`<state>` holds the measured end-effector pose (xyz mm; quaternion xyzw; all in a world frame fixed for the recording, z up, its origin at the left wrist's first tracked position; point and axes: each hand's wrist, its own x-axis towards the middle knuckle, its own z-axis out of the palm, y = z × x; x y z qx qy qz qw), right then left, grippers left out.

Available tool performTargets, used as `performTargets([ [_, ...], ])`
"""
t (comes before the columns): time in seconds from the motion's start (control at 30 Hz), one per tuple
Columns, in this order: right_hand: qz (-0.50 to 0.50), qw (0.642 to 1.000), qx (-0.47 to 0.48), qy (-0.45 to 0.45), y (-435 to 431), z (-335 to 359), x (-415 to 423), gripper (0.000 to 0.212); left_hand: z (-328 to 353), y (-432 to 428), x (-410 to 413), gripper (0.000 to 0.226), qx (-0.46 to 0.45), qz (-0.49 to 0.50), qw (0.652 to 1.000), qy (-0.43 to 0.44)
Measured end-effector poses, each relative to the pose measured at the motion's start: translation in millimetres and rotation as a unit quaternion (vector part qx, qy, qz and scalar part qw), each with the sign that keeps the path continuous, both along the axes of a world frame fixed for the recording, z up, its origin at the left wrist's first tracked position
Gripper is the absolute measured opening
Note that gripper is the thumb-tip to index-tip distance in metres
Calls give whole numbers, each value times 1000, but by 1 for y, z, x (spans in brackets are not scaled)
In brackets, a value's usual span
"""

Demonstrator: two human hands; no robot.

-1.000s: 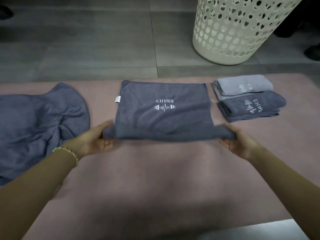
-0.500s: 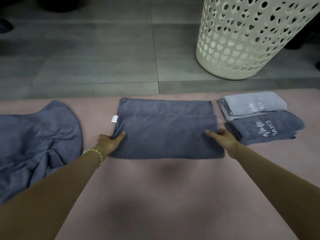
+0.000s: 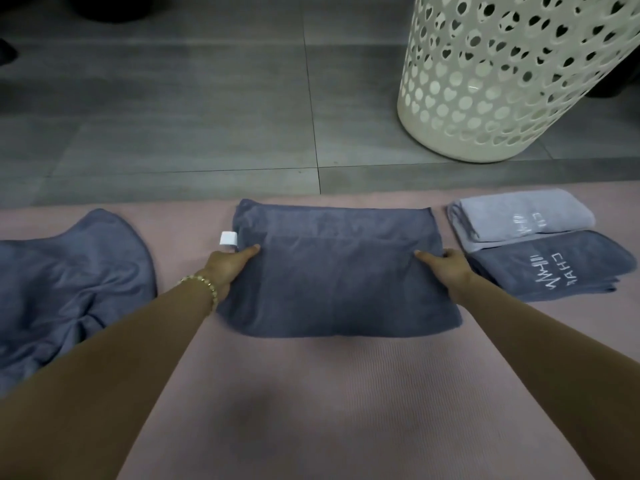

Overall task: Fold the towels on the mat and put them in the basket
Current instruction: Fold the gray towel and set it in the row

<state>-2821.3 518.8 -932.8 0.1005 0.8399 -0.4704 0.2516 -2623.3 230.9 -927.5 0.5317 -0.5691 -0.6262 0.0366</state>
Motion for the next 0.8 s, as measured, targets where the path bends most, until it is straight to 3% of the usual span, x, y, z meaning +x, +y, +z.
performTargets([
  [0.13, -17, 999, -46, 6, -1, 14, 1, 41, 14, 5, -9, 42, 60, -3, 996, 61],
  [0.23, -10, 994, -94, 59, 2, 37, 11, 30, 40, 19, -9, 26, 11, 0, 994, 109],
  [0.37, 34, 983, -155, 89, 21, 79, 41, 13, 87, 39, 20, 24, -38, -45, 986, 155],
  [0.57, 73, 968, -236, 42, 80, 125, 113, 30, 132, 72, 95, 22, 12, -87, 974, 210],
  [0.67, 56, 974, -222, 2, 116, 111, 143, 26, 119, 82, 136, 23, 30, -92, 980, 174],
  [0.8, 43, 998, -54, -11, 156, 41, 167, 17, 48, 76, 188, 18, -11, -147, 989, -8],
])
